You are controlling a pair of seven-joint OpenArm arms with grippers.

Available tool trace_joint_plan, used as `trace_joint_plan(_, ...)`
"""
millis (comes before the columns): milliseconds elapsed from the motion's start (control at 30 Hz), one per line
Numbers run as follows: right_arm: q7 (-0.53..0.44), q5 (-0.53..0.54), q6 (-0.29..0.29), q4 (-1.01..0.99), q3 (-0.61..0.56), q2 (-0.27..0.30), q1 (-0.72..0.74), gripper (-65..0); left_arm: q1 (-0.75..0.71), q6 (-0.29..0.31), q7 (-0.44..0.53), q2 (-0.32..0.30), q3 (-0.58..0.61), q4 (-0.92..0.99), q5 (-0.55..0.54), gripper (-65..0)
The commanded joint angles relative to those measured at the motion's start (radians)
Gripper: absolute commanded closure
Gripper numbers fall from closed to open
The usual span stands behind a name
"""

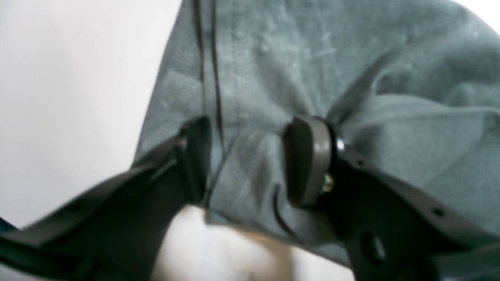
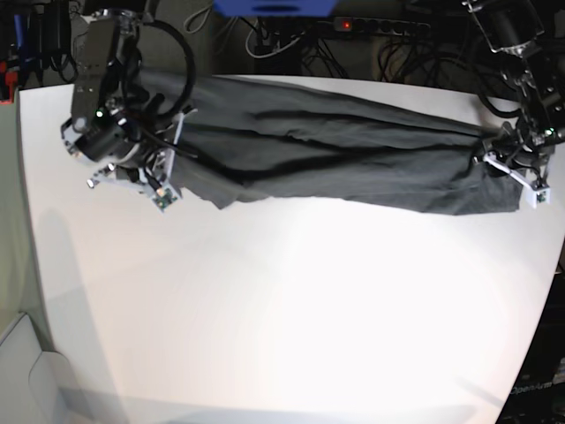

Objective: Layout the t-shirt on the table in an organized manner, then fold the t-shirt properly
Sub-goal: 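Fold the sleeve and hem with the right gripper toward the collar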

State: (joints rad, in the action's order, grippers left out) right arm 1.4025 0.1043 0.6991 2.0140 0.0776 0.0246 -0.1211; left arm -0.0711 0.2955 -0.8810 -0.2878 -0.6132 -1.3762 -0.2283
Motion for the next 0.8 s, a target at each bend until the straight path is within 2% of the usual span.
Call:
trace_joint_plan(0,-0.006,0.015,-0.001,0.018,0.001,0.005,-0.007,0.0,0.014,0.001,0.013,-0.021,-0.004,-0.015,-0.003,-32.6)
trace_joint_plan(167,-0.007,0.016,-0.001,0.018,0.003,0.047,-0.09,0.0,0.014,0.001,0.013,-0.024,-0.003,-0.015,-0.003,-32.6)
trace_joint_plan(233,-0.038,0.016,-0.001,0.018,0.004,0.061,-0.121,0.0,0.014,0.001,0.013,-0.035,-0.003,-0.016,-0.003,-32.6)
trace_joint_plan(400,-0.114,0.01,-0.001,0.017,0.038,0.062,-0.182,0.0,0.014,0.003,0.013,-0.037,-0.003,-0.024,-0.003,-32.6)
trace_joint_plan(767,-0.121,0.01,-0.001,0.009,0.106,0.077,-0.191,0.0,0.012,0.003,0.012,-0.04,-0.003,-0.025,-0.003,-32.6)
